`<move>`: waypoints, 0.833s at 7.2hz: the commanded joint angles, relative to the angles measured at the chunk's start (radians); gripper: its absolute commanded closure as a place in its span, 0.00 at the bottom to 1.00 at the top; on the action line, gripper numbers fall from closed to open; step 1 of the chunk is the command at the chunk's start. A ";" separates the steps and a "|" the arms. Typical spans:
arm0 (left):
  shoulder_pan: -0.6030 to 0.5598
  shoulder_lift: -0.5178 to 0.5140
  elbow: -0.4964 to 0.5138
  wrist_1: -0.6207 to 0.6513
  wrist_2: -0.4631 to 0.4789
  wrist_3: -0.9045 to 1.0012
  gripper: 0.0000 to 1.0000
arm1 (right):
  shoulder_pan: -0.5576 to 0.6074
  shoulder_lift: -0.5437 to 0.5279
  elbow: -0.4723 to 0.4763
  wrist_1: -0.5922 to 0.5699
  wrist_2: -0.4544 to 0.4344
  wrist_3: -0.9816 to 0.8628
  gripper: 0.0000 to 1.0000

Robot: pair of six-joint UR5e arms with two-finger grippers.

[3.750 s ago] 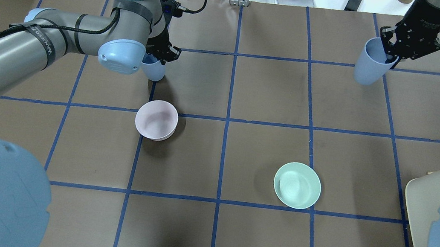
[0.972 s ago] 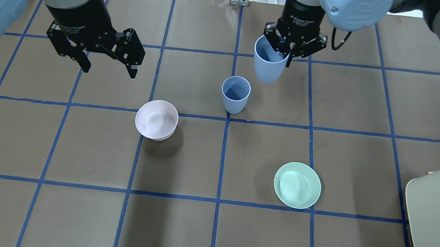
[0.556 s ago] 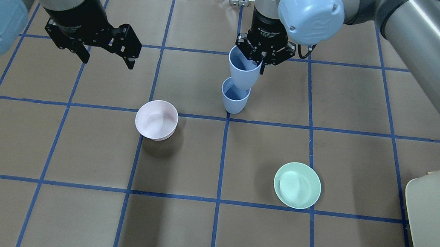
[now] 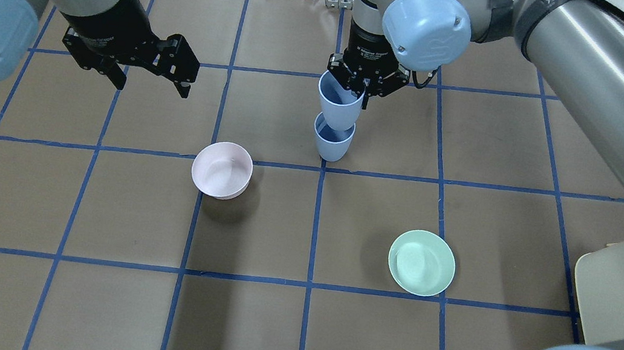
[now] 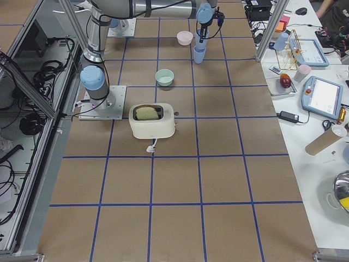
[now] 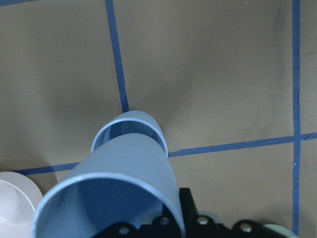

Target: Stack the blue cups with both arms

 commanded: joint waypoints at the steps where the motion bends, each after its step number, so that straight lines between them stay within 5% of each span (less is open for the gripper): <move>1: 0.000 -0.001 -0.002 -0.001 0.000 -0.001 0.00 | 0.001 0.021 0.000 -0.001 0.001 0.000 1.00; 5: 0.000 -0.001 -0.002 0.001 0.000 -0.001 0.00 | 0.001 0.026 0.000 -0.006 0.027 0.000 1.00; 6: 0.000 -0.001 -0.002 -0.001 0.000 -0.001 0.00 | 0.001 0.027 0.001 -0.010 0.026 -0.012 0.63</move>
